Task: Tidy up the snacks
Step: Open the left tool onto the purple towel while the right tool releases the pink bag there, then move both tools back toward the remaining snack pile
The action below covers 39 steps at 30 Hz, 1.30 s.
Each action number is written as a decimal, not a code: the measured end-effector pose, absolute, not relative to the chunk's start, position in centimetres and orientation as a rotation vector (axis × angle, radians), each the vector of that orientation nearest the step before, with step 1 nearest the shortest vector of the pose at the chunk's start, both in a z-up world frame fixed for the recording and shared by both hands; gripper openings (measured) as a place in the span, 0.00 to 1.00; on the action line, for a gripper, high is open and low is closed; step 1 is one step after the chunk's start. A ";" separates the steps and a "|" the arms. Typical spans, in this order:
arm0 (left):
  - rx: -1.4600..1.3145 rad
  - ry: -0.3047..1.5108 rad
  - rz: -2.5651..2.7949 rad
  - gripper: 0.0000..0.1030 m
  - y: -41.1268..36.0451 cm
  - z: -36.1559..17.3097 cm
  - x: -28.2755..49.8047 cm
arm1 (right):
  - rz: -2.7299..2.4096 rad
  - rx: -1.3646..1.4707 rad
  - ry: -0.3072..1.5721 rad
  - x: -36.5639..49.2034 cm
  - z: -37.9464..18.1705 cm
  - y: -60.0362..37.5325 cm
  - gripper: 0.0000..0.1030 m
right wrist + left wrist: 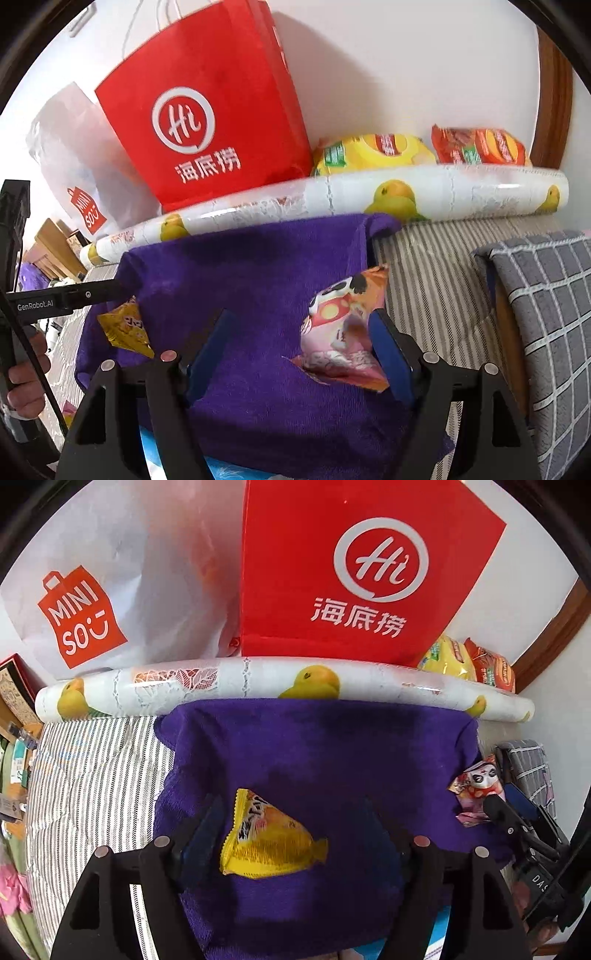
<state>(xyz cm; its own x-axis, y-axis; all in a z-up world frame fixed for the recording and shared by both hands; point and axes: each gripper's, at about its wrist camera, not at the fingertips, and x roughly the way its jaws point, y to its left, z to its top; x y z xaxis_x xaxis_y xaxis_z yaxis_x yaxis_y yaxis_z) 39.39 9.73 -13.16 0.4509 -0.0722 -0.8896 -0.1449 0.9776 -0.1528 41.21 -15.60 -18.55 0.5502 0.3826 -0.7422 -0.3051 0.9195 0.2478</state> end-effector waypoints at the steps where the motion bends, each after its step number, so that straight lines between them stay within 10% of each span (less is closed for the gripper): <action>1: -0.219 1.103 0.044 0.72 9.7 -13.0 39.3 | 0.404 0.086 0.882 41.0 -18.3 -15.5 0.74; 39: -0.135 0.881 -0.131 0.72 4.1 -1.9 30.3 | 0.281 0.035 0.842 24.1 -10.2 -18.0 0.74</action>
<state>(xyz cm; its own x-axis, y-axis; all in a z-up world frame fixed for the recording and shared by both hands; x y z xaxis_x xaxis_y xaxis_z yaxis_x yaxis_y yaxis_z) 30.32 4.12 -1.86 0.6294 -0.1695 -0.7584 0.0583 0.9835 -0.1714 24.09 -18.02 -10.22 0.6316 0.2594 -0.7306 -0.2316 0.9625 0.1415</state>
